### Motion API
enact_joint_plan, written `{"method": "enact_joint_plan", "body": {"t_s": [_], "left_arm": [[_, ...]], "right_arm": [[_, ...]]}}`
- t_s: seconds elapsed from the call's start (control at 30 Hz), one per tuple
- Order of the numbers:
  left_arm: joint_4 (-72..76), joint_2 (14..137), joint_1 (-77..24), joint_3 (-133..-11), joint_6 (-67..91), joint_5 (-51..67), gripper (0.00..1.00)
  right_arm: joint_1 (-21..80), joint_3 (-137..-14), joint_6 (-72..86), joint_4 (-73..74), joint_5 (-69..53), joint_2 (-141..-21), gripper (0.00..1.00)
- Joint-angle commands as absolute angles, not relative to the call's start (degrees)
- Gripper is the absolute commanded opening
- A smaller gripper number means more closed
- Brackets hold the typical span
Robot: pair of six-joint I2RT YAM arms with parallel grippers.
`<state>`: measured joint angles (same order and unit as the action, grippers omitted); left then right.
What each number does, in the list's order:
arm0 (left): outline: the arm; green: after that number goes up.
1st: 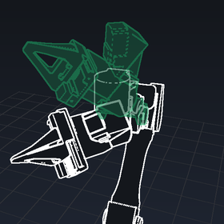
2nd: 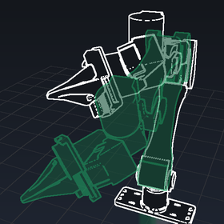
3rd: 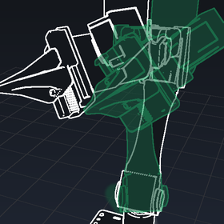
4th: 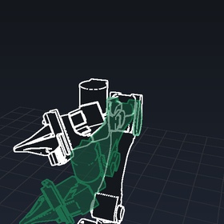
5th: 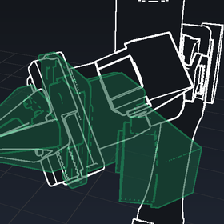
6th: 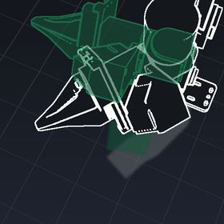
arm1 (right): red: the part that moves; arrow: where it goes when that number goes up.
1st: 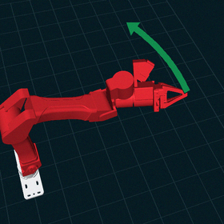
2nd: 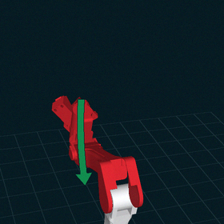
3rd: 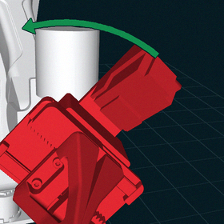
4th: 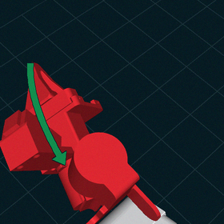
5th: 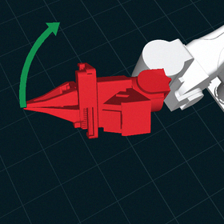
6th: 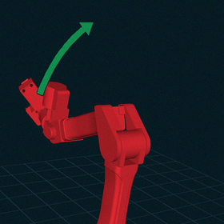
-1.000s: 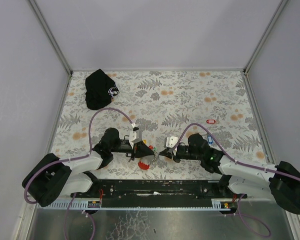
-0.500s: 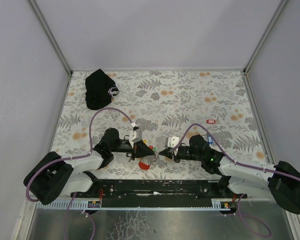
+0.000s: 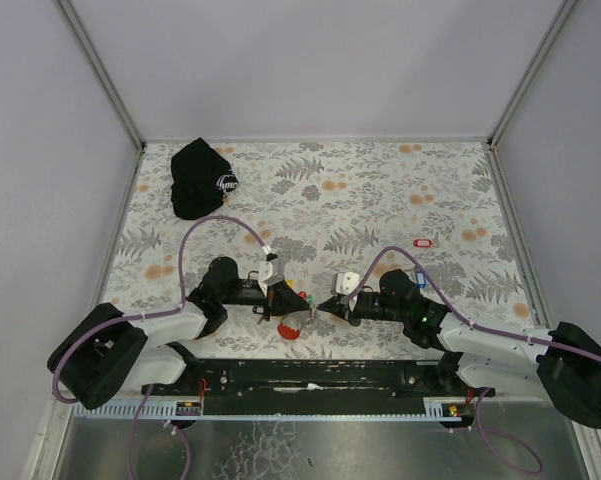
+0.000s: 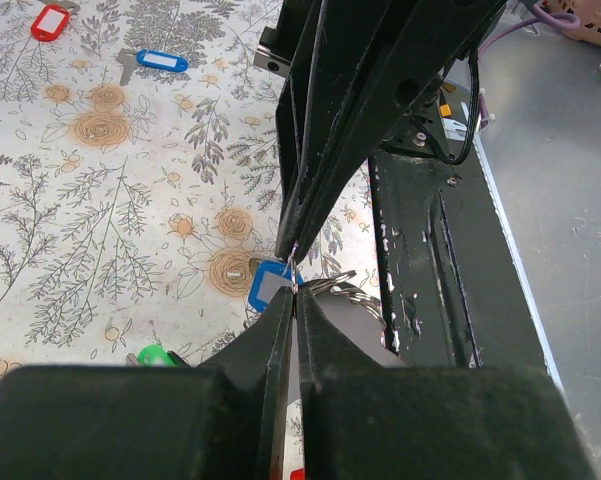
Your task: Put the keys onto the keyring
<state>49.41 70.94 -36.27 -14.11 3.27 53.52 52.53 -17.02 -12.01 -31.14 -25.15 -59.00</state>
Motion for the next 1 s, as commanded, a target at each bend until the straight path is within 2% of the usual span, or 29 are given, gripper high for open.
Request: {"method": "enact_joint_plan", "body": {"t_s": [0.0, 0.97], "left_arm": [[54.2, 69.2, -35.9, -13.0, 3.4, 52.3, 0.00], [55.6, 69.6, -35.9, -12.9, 4.4, 52.7, 0.00]], "right_arm": [[53.0, -18.6, -11.0, -32.4, -25.8, -59.1, 0.00], [53.1, -17.5, -8.2, -36.8, -26.3, -58.8, 0.00]]}}
